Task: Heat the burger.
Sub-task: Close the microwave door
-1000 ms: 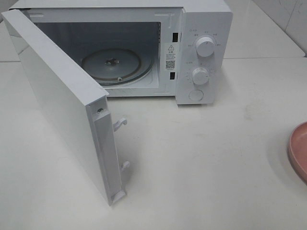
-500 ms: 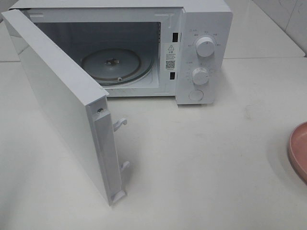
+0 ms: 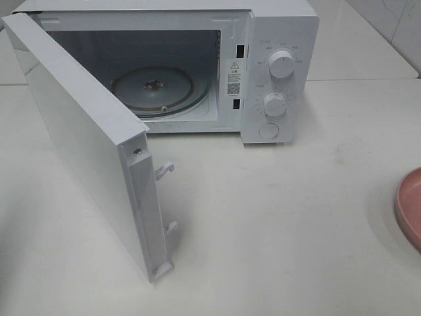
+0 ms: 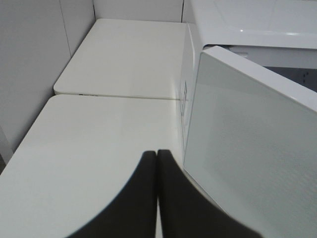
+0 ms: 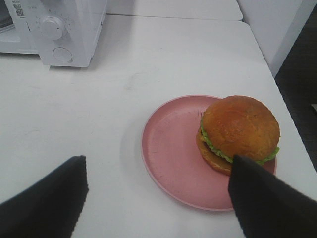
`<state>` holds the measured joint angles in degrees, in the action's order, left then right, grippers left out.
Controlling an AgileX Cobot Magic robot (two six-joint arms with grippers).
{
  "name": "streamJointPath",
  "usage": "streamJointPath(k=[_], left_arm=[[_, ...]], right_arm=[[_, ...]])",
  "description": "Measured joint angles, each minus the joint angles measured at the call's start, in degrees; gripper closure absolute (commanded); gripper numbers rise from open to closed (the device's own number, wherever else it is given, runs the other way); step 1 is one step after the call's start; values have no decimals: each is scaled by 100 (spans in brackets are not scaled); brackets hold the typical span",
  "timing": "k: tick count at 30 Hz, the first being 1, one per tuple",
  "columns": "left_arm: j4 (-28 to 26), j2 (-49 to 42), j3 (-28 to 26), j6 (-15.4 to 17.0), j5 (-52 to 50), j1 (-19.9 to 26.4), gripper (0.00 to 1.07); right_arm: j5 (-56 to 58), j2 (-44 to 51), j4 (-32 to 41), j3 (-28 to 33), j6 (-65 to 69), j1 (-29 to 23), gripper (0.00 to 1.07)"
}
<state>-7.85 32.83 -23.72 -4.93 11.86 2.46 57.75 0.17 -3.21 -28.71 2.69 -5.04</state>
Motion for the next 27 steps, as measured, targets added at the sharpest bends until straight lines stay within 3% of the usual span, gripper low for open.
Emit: streamJointPath(k=[8,9,14,20,22,27], left_arm=[[23,1112,607,0,-2051,-34,107],[126,1450,762,0,-2676,-132,107],[447,2126,1031,97,-3845,-315,107],[1003,3283,1094,590,-4790,-395,107],[1627,3879,1094,1163,-5369,-395,107],[2120,4286,1089,1547,-5919,-418,107]], right_arm=[[0,0,0,0,0,0,31],[0,0,0,0,0,0,31],[0,0,0,0,0,0,31],[0,0,0,0,0,0,31],[0,0,0,0,0,0,31],[0,0,0,0,0,0,31]])
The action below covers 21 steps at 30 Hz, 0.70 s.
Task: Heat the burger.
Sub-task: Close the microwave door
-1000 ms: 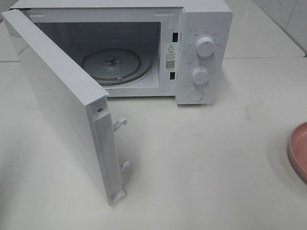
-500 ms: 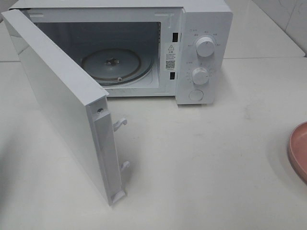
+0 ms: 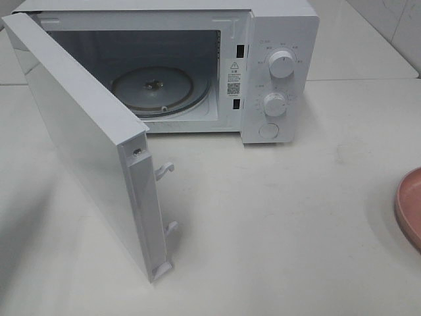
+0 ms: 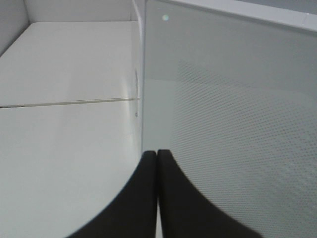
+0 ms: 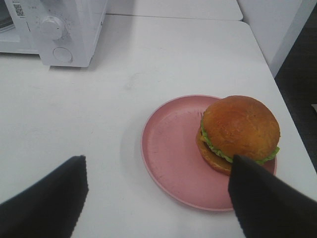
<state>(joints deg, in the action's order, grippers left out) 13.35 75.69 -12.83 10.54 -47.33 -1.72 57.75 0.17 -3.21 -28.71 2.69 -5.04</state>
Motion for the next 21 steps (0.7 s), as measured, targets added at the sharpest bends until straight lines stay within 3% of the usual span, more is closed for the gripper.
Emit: streamJointPath(k=[7,9,15,17,21], left_arm=[[52,413,-143,0,-178,-550,107],[-201,642,-304,-97,-229,-1031,107],[-458,859,-424,-223,-235,-1364,107],[-791,1043,-510,-430,-235,-1713,107],[-1175,1169,-556,-567,-241,-1919,107]], right_arm=[[0,0,0,0,0,0,31],[0,0,0,0,0,0,31],[0,0,0,0,0,0,31],[0,0,0,0,0,0,31],[0,0,0,0,0,0,31]])
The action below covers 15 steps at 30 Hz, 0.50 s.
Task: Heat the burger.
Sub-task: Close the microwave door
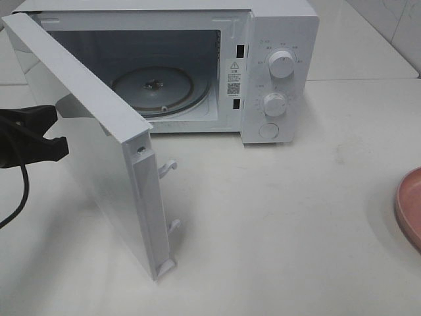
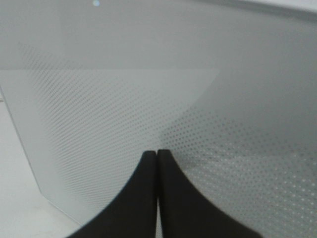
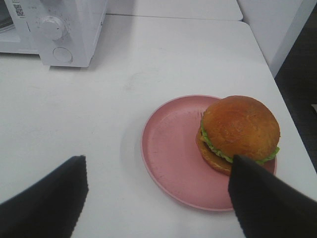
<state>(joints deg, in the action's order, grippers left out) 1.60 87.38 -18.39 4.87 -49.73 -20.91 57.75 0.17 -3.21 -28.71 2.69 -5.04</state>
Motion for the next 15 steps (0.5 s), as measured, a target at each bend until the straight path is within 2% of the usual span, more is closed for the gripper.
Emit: streamJointPath(k=[2,4,5,7,9,12,15], left_arm=[[-115,34,-23,-52,6,-80,107],[-573,149,-178,-286,11,-435,107],[-573,149,-178,-286,11,-435,107],[-922,258,-372,-561,6,-693,107],[-1020,292,-418,-619,6,-762,107],[-1455,487,-636,-710,23,-1020,107],[-1570,619,-859,-728,166,-1197,107]], right_arm=[[0,0,0,0,0,0,31],[0,0,0,0,0,0,31],[0,0,0,0,0,0,31],[0,0,0,0,0,0,31],[0,0,0,0,0,0,31],[0,0,0,0,0,0,31],[0,0,0,0,0,0,31]])
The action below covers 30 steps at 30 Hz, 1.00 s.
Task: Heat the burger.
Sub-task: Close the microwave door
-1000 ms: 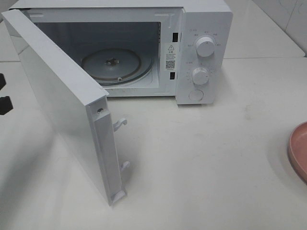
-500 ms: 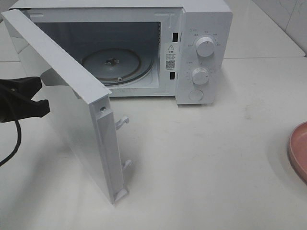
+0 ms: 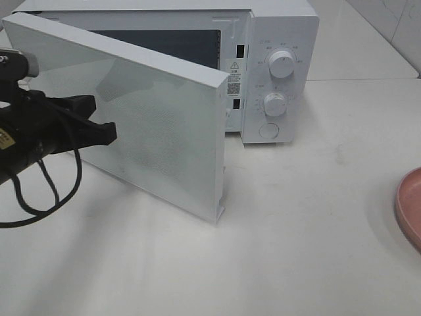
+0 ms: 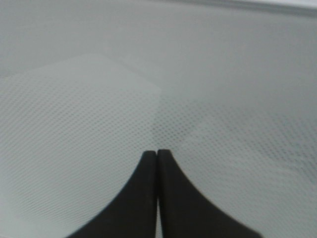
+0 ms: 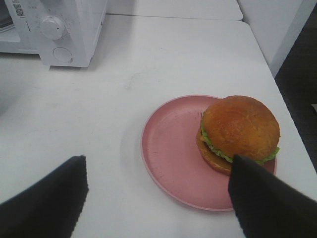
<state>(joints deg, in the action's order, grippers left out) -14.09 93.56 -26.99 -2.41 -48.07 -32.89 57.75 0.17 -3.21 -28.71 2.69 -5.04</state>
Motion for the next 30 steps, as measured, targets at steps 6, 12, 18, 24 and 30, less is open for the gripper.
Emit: streamJointPath(k=[6,12,18,24,30], left_arm=[[-206,195,-401,-97,178,-309,107],[-848,544,-1014,-584,315,-619,107],[-1364,1014,-1759,-773,470,-859,107],[-1725,1398,-2395,-1094,670,-991,107],[-2103,1679,-2859,-1301,796,-1037,107]], right_arm=[[0,0,0,0,0,0,31],[0,0,0,0,0,0,31],[0,0,0,0,0,0,31],[0,0,0,0,0,0,31],[0,0,0,0,0,0,31]])
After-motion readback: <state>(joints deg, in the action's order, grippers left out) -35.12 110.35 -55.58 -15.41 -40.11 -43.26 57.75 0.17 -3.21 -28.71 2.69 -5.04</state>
